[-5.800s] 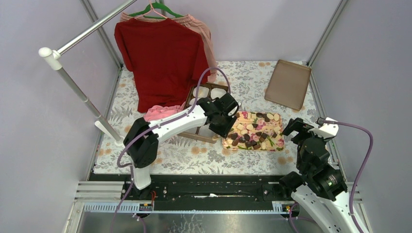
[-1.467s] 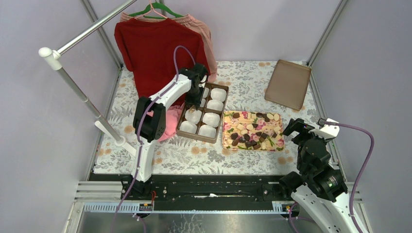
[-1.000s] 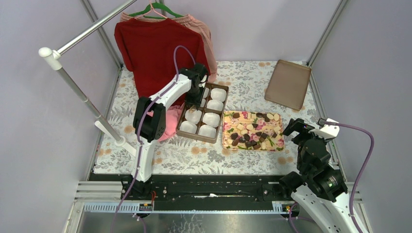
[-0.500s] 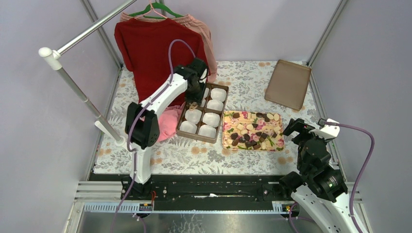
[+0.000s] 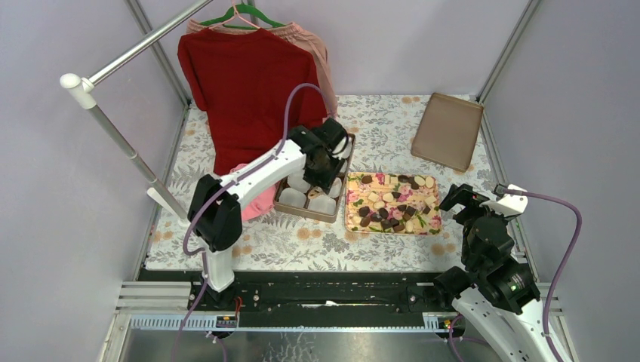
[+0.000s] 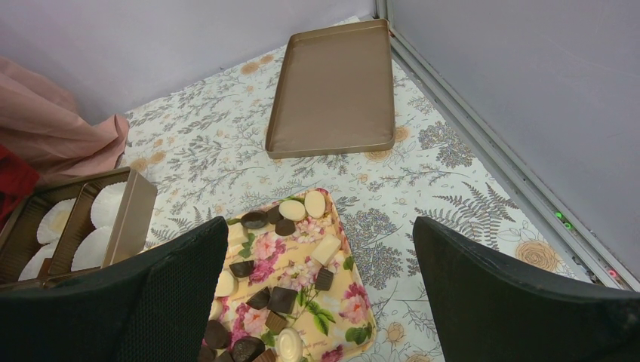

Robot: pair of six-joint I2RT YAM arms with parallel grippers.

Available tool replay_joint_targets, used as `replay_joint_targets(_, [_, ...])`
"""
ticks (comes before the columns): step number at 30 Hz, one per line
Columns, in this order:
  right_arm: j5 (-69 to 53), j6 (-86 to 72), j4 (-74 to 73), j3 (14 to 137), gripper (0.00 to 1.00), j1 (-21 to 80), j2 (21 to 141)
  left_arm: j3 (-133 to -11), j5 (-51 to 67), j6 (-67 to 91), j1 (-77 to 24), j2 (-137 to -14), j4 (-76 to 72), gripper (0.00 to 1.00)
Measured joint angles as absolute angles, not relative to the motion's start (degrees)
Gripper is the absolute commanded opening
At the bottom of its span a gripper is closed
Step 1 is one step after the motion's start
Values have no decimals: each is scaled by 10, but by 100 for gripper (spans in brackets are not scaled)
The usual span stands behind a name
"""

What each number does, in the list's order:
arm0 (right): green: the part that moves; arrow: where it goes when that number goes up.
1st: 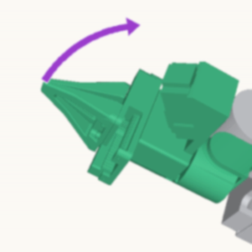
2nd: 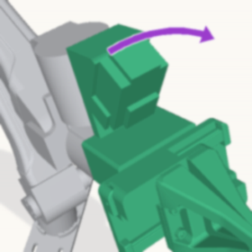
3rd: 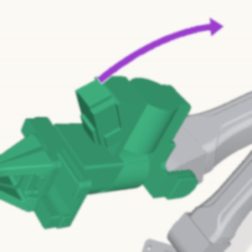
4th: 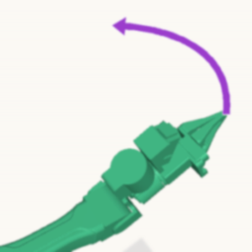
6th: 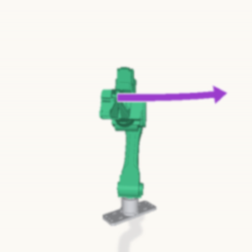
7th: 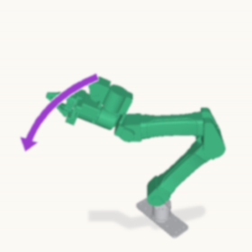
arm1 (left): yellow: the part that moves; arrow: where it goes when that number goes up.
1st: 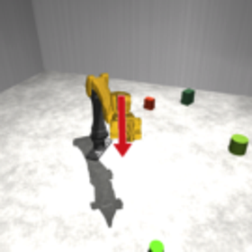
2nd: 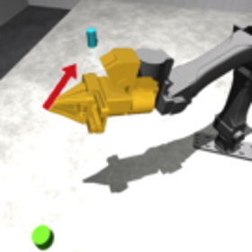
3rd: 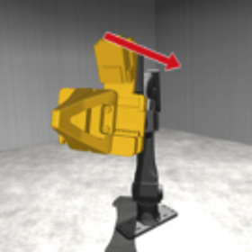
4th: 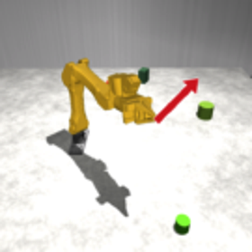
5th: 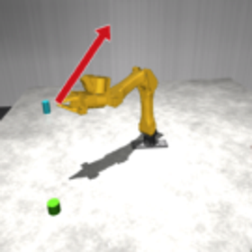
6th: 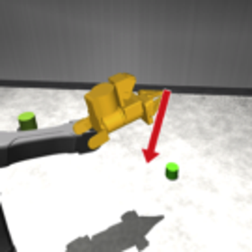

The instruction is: Pack the chocolate

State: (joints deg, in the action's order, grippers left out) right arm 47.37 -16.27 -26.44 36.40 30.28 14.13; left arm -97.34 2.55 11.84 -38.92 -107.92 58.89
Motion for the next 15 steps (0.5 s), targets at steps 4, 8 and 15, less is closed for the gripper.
replay_joint_targets(4, [474, -163, -264, 364, 100, 303, 141, -952, 26, 119, -442, -1076, 582, 46])
replay_joint_targets(8, [474, -163, -264, 364, 100, 303, 141, -946, 27, 119, -488, -1077, 573, 46])
replay_joint_targets(15, [474, -163, -264, 363, 100, 303, 141, -954, 37, 123, -524, -1106, 560, 46])
